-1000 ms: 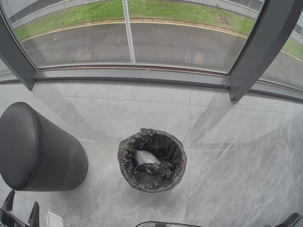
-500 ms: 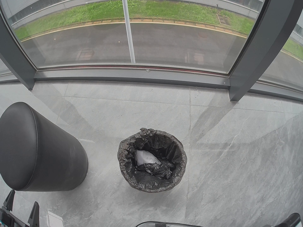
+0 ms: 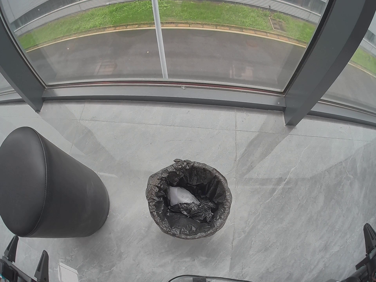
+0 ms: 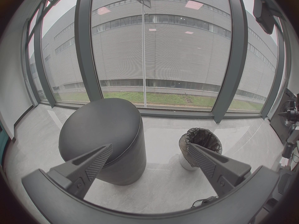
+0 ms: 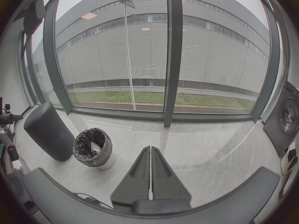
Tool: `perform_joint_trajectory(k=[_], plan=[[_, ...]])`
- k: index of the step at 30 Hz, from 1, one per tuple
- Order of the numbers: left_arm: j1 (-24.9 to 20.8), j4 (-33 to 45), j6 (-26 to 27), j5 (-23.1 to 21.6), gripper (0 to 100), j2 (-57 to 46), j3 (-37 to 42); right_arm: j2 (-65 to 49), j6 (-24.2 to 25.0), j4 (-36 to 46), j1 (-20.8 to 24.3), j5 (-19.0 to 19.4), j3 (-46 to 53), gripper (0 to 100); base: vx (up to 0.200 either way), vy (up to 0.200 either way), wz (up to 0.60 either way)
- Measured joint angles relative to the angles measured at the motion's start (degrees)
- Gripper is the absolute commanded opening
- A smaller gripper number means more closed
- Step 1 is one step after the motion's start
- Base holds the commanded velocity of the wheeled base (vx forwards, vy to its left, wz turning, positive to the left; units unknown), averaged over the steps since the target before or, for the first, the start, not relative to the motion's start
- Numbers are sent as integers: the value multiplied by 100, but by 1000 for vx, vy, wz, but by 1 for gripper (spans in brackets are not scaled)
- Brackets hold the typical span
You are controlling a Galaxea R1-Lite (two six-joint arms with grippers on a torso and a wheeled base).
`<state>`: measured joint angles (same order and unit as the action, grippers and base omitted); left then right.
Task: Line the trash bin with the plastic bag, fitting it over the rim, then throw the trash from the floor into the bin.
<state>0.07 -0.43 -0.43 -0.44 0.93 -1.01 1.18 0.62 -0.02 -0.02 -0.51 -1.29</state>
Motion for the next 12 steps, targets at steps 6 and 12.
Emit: perform_joint_trajectory(k=[6,12], plan=[[0,0,0,0,100,0,0,-41,-60,2,-7,22,28,0,0,0,0],[-2,0,0,0,100,0,0,-50,-60,2,-7,27,28,0,0,0,0]])
